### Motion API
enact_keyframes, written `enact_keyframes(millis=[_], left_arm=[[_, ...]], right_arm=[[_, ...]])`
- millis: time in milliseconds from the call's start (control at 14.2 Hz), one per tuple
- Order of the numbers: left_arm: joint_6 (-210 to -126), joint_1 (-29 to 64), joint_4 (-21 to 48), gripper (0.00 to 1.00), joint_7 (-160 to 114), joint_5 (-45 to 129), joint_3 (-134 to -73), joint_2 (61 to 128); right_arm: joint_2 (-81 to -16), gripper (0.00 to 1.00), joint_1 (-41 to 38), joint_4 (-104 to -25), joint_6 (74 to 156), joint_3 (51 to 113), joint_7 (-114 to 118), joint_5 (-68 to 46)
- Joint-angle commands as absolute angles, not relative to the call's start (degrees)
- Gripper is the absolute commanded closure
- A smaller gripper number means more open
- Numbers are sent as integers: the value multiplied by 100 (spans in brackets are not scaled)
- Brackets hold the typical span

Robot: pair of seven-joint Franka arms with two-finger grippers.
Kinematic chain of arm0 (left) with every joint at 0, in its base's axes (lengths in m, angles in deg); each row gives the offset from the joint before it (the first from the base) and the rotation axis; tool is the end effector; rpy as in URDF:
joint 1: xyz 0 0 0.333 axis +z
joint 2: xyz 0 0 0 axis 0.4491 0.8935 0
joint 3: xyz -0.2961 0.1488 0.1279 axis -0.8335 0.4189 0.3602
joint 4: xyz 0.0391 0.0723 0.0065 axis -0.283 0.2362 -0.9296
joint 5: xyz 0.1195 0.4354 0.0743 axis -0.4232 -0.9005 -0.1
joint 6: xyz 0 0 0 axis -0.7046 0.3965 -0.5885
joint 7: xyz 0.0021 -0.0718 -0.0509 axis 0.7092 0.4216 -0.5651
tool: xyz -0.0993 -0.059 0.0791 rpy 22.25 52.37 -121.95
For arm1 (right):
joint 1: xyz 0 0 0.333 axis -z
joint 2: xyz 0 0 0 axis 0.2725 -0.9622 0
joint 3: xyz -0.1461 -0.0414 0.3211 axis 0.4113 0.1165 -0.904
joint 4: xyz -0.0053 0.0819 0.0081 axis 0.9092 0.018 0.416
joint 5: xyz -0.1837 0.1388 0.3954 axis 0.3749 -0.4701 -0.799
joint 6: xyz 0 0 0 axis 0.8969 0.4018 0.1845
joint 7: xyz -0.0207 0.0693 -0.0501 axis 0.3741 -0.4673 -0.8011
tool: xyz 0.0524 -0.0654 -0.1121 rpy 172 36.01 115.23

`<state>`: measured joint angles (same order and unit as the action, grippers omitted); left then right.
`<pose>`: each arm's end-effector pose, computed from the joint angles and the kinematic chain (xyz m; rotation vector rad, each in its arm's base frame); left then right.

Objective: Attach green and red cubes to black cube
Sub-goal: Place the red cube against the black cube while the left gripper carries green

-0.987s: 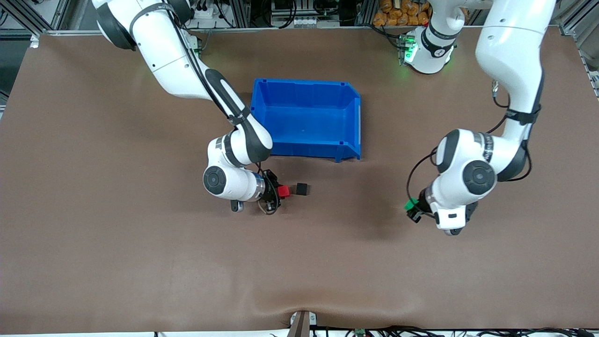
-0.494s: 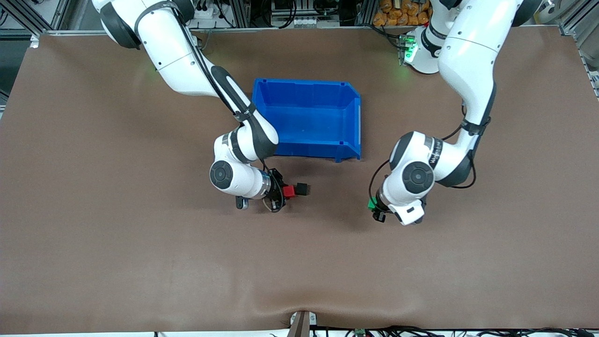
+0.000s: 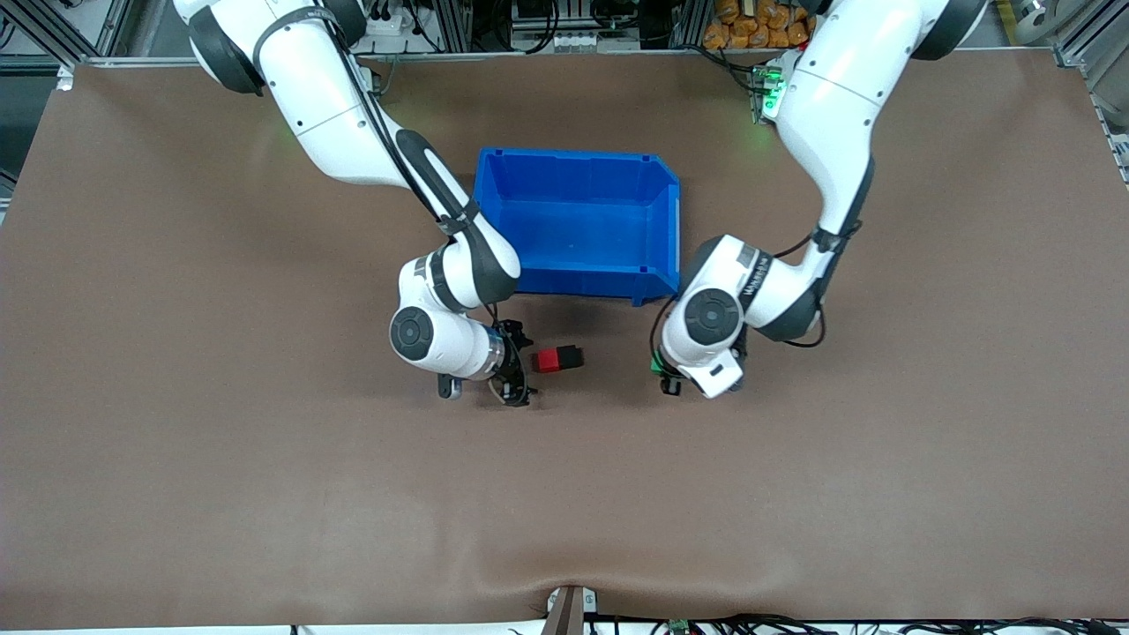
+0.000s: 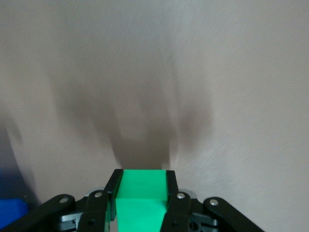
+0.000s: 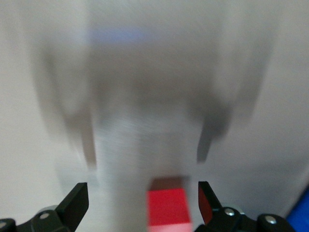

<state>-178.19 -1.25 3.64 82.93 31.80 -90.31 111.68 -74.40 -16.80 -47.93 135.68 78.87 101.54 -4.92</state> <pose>0.6412 -0.4083 0.1444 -2.3455 -1.9542 0.1181 0.6904 0.4316 0.1352 -2.1289 1.9428 0.4135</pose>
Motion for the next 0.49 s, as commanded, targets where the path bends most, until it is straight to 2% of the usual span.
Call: enact_keyframes(millis=[0, 141, 282, 423], left_arm=[[-17844, -398, -20, 99, 8345, 3355, -8975, 11545], [-17845, -574, -250, 99, 8563, 3452, -8975, 11731], [-17845, -592, -260, 99, 8617, 3461, -8975, 11731], [-17845, -689, -260, 99, 8608, 3487, -8984, 11784]], right_arm=[[-7356, 0, -1609, -4438, 13514, 8220, 10159, 520], [-7243, 0, -1330, -4358, 13506, 8529, 9853, 1078], [-7137, 0, -987, -4366, 13471, 8538, 8610, 1097], [-7049, 0, -688, -4366, 13060, 8565, 7141, 1132]])
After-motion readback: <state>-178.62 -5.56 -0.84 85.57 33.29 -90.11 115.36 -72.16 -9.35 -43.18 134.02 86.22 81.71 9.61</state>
